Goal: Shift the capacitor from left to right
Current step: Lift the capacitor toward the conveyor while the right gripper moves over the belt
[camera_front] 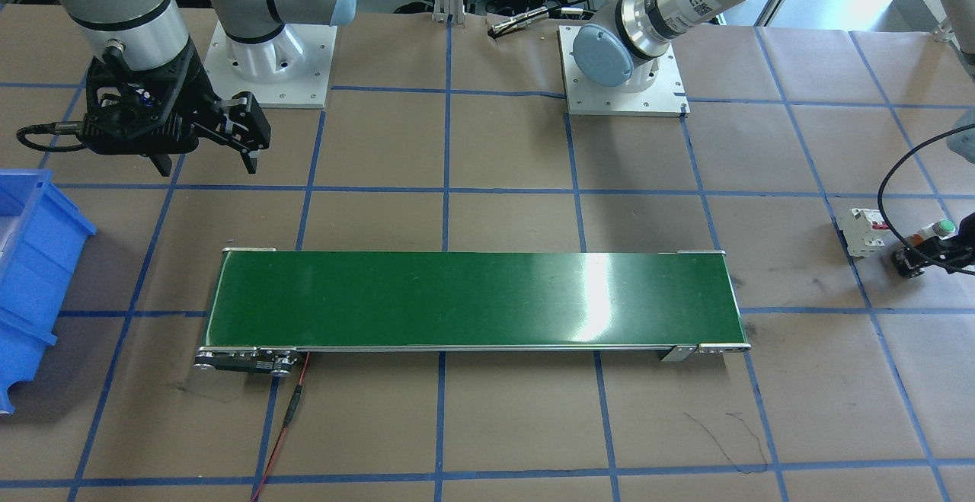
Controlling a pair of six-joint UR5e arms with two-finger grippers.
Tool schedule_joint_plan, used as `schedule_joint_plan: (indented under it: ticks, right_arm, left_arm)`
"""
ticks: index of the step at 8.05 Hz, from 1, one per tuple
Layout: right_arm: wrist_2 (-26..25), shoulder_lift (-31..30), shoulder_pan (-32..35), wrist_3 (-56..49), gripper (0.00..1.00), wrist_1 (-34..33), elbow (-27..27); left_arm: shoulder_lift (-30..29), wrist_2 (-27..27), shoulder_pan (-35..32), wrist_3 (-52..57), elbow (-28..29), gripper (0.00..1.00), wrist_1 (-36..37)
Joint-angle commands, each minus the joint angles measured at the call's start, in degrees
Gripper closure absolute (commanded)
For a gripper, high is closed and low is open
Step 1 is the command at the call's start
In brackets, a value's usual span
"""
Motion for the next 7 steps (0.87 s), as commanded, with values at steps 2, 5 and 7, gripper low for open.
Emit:
schedule_joint_plan:
  ticks: [2, 5, 7]
  right_arm:
    - [-0.6, 0.1, 0.0, -0.1, 0.0, 0.1, 0.5]
    - [-0.7, 0.2, 0.0, -0.1, 0.0, 0.1, 0.5]
    - [-0.7, 0.2, 0.0, -0.3, 0.0, 0.1, 0.5]
  left_arm:
    - [-0.2, 0.0, 0.0, -0.6, -1.4, 0.28, -0.8]
    - [0.7, 0.9, 0.0, -1.9, -1.5, 0.8, -3.4]
    - [1.3, 0.9, 0.0, -2.5, -1.4, 0.95, -6.2]
